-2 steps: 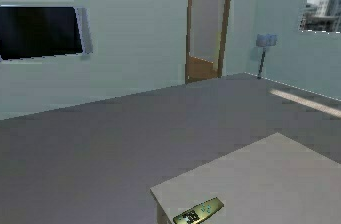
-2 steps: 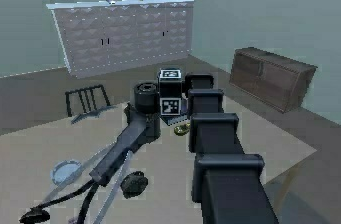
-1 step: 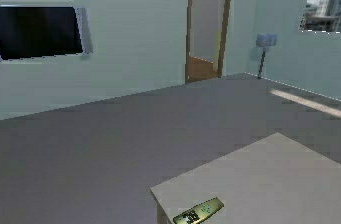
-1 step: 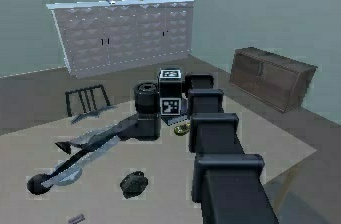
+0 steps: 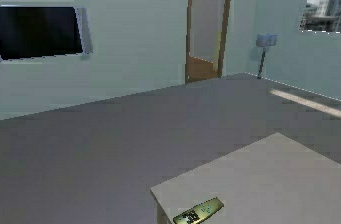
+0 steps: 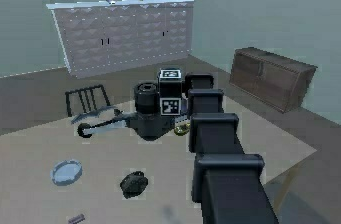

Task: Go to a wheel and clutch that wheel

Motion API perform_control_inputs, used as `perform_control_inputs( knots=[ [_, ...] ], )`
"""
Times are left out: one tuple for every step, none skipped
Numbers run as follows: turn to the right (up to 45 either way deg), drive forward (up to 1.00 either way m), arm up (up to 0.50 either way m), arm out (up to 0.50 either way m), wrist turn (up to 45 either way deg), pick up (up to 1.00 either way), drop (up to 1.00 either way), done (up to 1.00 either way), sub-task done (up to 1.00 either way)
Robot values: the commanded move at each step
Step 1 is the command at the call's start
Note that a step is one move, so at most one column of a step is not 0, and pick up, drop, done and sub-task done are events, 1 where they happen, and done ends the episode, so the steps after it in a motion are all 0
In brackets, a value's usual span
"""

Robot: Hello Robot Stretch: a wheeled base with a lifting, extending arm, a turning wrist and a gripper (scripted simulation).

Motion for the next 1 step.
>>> perform_control_inputs(
  knots=[
    [0.0, 0.00, 0.00, 0.00, 3.0, 0.00, 0.00, 0.00, 0.00]
  ],
)
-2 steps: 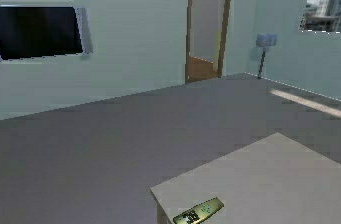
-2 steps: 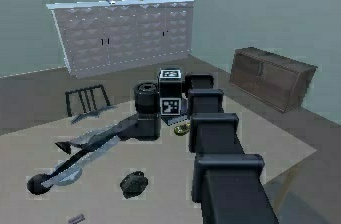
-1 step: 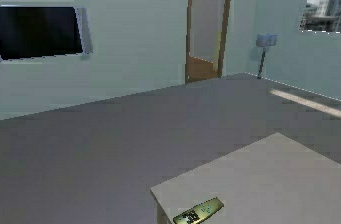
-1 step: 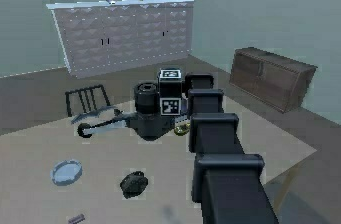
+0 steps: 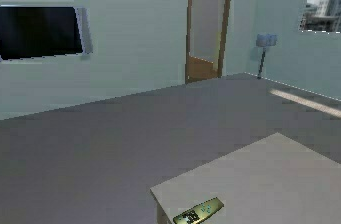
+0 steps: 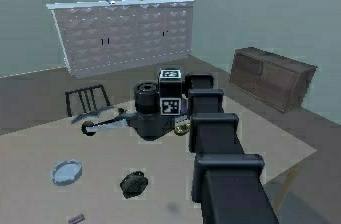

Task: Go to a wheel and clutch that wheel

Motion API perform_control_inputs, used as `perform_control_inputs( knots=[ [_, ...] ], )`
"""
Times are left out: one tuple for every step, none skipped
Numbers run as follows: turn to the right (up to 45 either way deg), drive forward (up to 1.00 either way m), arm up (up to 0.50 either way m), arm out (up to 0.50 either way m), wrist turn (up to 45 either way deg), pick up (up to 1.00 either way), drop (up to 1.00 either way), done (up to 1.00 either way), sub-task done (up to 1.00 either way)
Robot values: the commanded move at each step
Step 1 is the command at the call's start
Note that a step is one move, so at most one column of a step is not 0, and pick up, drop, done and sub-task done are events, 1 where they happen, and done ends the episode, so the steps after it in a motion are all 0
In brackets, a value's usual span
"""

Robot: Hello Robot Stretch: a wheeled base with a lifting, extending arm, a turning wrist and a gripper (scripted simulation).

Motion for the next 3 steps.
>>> perform_control_inputs(
  knots=[
    [0.0, 0.00, -0.30, 0.00, 0.0, 0.00, 0.00, 0.00, 0.00],
    [0.0, 0.00, 0.00, 0.00, 0.0, 1.00, 0.00, 0.00, 0.00],
    [0.0, 0.00, 0.10, 0.00, 0.0, 0.00, 0.00, 0.00, 0.00]
  ],
)
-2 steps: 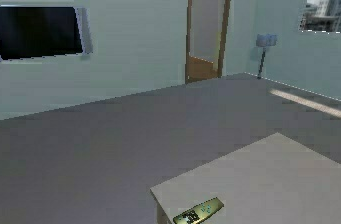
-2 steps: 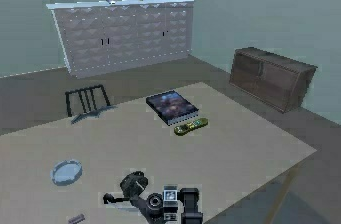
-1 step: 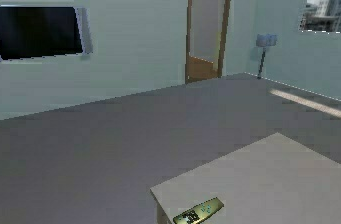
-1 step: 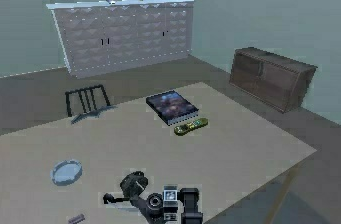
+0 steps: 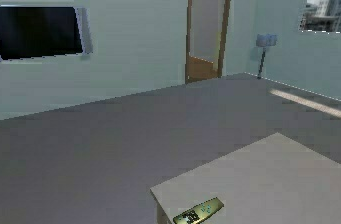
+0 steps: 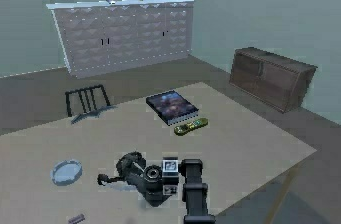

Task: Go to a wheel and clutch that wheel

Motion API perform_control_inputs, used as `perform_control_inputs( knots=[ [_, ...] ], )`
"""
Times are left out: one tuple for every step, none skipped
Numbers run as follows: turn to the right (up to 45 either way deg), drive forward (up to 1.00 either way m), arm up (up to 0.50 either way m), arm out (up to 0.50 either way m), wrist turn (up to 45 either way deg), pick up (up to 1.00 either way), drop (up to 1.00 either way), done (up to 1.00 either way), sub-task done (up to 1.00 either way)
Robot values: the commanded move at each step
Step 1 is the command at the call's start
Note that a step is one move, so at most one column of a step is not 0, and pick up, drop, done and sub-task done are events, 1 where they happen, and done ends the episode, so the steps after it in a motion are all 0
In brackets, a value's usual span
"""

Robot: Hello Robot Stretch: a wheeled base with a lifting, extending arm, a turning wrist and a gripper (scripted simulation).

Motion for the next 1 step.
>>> perform_control_inputs(
  knots=[
    [0.0, 0.00, 0.00, 0.00, 0.0, 0.00, 0.00, 1.00, 0.00]
  ],
)
